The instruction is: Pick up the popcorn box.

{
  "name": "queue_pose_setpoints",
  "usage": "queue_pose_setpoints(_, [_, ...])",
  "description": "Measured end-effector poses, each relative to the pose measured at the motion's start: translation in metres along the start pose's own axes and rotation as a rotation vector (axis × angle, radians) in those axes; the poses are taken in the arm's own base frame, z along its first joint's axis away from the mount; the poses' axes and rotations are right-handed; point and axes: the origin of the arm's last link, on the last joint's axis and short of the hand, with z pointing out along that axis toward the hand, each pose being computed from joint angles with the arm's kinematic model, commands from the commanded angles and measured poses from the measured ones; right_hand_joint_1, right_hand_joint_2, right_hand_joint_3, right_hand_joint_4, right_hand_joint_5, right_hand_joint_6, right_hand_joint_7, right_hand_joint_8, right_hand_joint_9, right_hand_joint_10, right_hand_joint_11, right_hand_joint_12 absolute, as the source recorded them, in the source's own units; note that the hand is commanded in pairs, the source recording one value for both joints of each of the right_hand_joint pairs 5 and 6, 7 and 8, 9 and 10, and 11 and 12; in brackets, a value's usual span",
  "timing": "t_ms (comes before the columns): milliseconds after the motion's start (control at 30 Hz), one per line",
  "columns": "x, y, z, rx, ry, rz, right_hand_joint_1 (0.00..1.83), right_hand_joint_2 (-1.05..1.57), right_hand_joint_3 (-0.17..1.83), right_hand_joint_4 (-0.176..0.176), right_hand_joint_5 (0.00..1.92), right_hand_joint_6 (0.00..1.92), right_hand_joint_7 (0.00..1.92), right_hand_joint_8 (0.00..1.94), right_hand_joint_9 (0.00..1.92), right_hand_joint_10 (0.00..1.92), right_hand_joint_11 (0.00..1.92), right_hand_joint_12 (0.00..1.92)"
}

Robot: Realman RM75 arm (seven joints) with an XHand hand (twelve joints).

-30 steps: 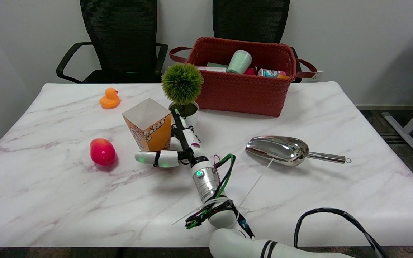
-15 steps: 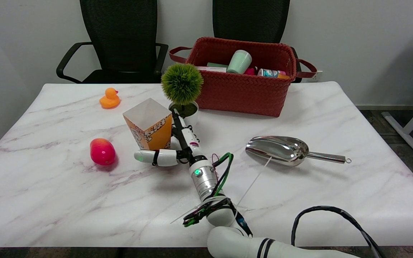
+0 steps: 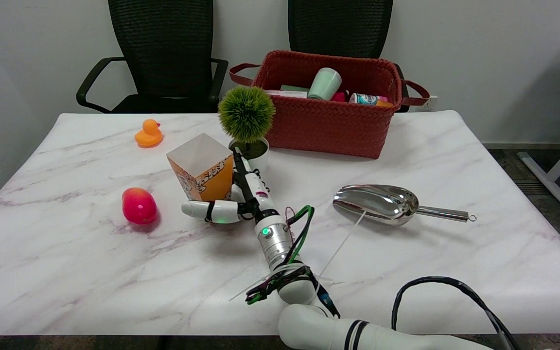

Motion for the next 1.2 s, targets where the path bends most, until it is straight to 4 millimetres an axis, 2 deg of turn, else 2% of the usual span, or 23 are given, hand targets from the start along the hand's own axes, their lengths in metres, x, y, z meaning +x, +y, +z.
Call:
queue_pose_setpoints(733, [0.0000, -0.0039, 0.0069, 0.001, 0.008, 0.008, 0.92, 0.45, 0.00, 0.000, 0.10, 0.10, 0.71, 0.71, 0.63, 0.63, 0.41, 0.41])
queue_pose_setpoints(900, [0.0003, -0.0043, 0.0072, 0.002, 0.011, 0.009, 0.92, 0.48, -0.01, 0.000, 0.29, 0.29, 0.77, 0.77, 0.70, 0.70, 0.45, 0.45])
queue_pose_setpoints(1000, [0.0006, -0.0046, 0.0074, 0.003, 0.013, 0.009, 0.92, 0.50, -0.03, 0.000, 0.42, 0.42, 0.90, 0.90, 0.75, 0.75, 0.48, 0.48])
queue_pose_setpoints(1200, [0.0013, -0.0050, 0.0076, 0.005, 0.018, 0.010, 0.92, 0.51, -0.03, 0.000, 0.49, 0.49, 0.96, 0.96, 0.78, 0.78, 0.51, 0.51])
